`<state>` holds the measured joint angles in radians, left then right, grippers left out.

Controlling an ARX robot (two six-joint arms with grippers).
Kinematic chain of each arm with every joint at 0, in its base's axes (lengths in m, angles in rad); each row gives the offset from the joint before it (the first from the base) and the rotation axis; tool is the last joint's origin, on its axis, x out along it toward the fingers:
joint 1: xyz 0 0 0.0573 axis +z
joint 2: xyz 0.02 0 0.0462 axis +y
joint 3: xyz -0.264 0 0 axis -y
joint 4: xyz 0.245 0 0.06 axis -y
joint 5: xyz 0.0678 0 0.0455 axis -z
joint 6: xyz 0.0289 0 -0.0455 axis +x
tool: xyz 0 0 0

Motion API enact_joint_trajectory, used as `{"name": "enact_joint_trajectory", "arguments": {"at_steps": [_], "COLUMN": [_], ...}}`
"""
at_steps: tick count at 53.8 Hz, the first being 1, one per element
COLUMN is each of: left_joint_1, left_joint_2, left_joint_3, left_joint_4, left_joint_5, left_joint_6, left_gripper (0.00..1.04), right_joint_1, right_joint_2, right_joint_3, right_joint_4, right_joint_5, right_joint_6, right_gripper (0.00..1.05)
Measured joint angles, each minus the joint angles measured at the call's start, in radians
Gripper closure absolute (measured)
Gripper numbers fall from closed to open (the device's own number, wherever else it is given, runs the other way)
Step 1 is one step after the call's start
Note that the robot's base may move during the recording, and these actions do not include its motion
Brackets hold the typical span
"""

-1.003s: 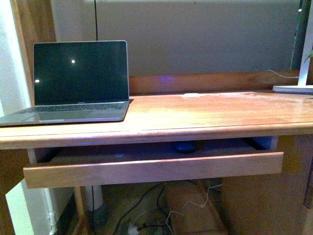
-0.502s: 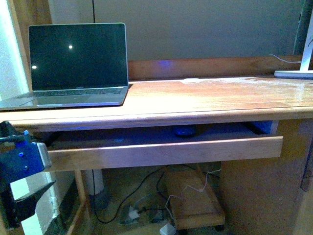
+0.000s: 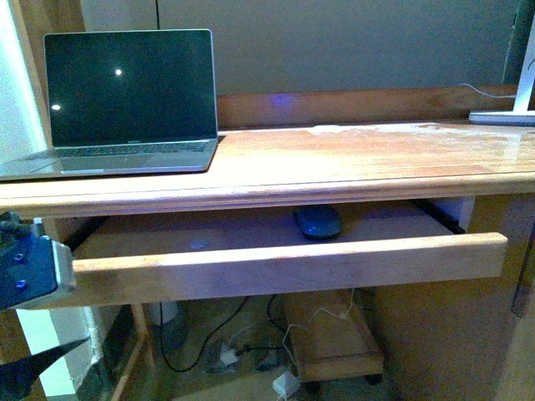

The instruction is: Place mouse

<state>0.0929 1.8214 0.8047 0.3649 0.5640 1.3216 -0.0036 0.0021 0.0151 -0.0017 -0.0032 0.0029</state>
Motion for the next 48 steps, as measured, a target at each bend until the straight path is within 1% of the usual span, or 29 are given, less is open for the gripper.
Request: {"name": "enact_joint_trajectory", "arguments": {"at_steps": [9, 12, 16, 17, 18, 19, 20, 21, 22, 23, 25, 27, 28, 31, 34, 35, 37, 39, 40, 41, 42, 44, 45, 46, 48], "left_joint_1": [0.000, -0.009, -0.032, -0.039, -0.042, -0.048, -0.052, -0.060, -0.063, -0.068, -0.083, -0.098, -0.101, -0.114, -0.128, -0.130, -0.154, -0.185, -0.188, -0.195, -0.196, -0.196, -0.196, -0.192, -0.187], "left_joint_2": [-0.170, -0.256, -0.365, -0.394, -0.408, -0.435, -0.448, -0.473, -0.486, -0.514, -0.576, -0.663, -0.681, -0.791, -0.868, -0.879, -0.906, -0.932, -0.938, -0.948, -0.953, -0.967, -0.970, -0.982, -0.995], "left_joint_3": [-0.134, -0.201, -0.269, -0.289, -0.296, -0.309, -0.314, -0.319, -0.321, -0.330, -0.337, -0.327, -0.324, -0.312, -0.310, -0.310, -0.321, -0.354, -0.364, -0.384, -0.395, -0.435, -0.443, -0.470, -0.494], "left_joint_4": [-0.124, -0.168, -0.172, -0.157, -0.149, -0.137, -0.132, -0.128, -0.129, -0.128, -0.128, -0.132, -0.134, -0.146, -0.156, -0.156, -0.117, -0.009, 0.015, 0.060, 0.079, 0.127, 0.133, 0.145, 0.150], "left_joint_5": [0.088, 0.126, 0.157, 0.148, 0.141, 0.122, 0.116, 0.091, 0.089, 0.077, 0.030, -0.042, -0.054, -0.108, -0.124, -0.127, -0.210, -0.368, -0.402, -0.468, -0.499, -0.594, -0.610, -0.644, -0.650], "left_joint_6": [-0.106, -0.218, -0.391, -0.465, -0.481, -0.553, -0.588, -0.675, -0.689, -0.774, -0.890, -1.050, -1.080, -1.252, -1.344, -1.359, -1.373, -1.370, -1.365, -1.357, -1.354, -1.348, -1.347, -1.344, -1.343], "left_gripper": [0.07, 0.08, 0.08, 0.08, 0.08, 0.08, 0.08, 0.08, 0.08, 0.08, 0.08, 0.08, 0.08, 0.08, 0.08, 0.08, 0.11, 0.18, 0.19, 0.23, 0.25, 0.32, 0.34, 0.39, 0.44], "right_joint_1": [0.000, 0.000, 0.000, 0.000, 0.000, 0.000, 0.000, 0.000, 0.000, 0.000, 0.000, 0.000, 0.000, 0.000, 0.000, 0.000, 0.000, 0.000, 0.000, 0.000, 0.000, 0.000, 0.000, 0.000, 0.000], "right_joint_2": [0.000, 0.000, 0.000, 0.000, 0.000, 0.000, 0.000, 0.000, 0.000, 0.000, 0.000, 0.000, 0.000, 0.000, 0.000, 0.000, 0.000, 0.000, 0.000, 0.000, 0.000, 0.000, 0.000, 0.000, 0.000], "right_joint_3": [0.000, 0.000, 0.000, 0.000, 0.000, 0.000, 0.000, 0.000, 0.000, 0.000, 0.000, 0.000, 0.000, 0.000, 0.000, 0.000, 0.000, 0.000, 0.000, 0.000, 0.000, 0.000, 0.000, 0.000, 0.000], "right_joint_4": [0.000, 0.000, 0.000, 0.000, 0.000, 0.000, 0.000, 0.000, 0.000, 0.000, 0.000, 0.000, 0.000, 0.000, 0.000, 0.000, 0.000, 0.000, 0.000, 0.000, 0.000, 0.000, 0.000, 0.000, 0.000], "right_joint_5": [0.000, 0.000, 0.000, 0.000, 0.000, 0.000, 0.000, 0.000, 0.000, -0.001, 0.000, 0.000, 0.000, 0.000, 0.000, 0.000, 0.000, 0.000, 0.000, 0.000, 0.000, 0.000, 0.000, 0.001, 0.000], "right_joint_6": [0.000, 0.000, 0.000, 0.000, 0.000, 0.000, 0.000, 0.000, 0.000, 0.000, 0.000, 0.000, 0.000, 0.000, 0.000, 0.000, 0.000, 0.000, 0.000, 0.000, 0.000, 0.000, 0.000, 0.000, 0.000], "right_gripper": [0.07, 0.07, 0.07, 0.07, 0.07, 0.07, 0.07, 0.07, 0.07, 0.07, 0.07, 0.07, 0.07, 0.07, 0.07, 0.07, 0.07, 0.07, 0.07, 0.07, 0.07, 0.07, 0.07, 0.07, 0.07]}}
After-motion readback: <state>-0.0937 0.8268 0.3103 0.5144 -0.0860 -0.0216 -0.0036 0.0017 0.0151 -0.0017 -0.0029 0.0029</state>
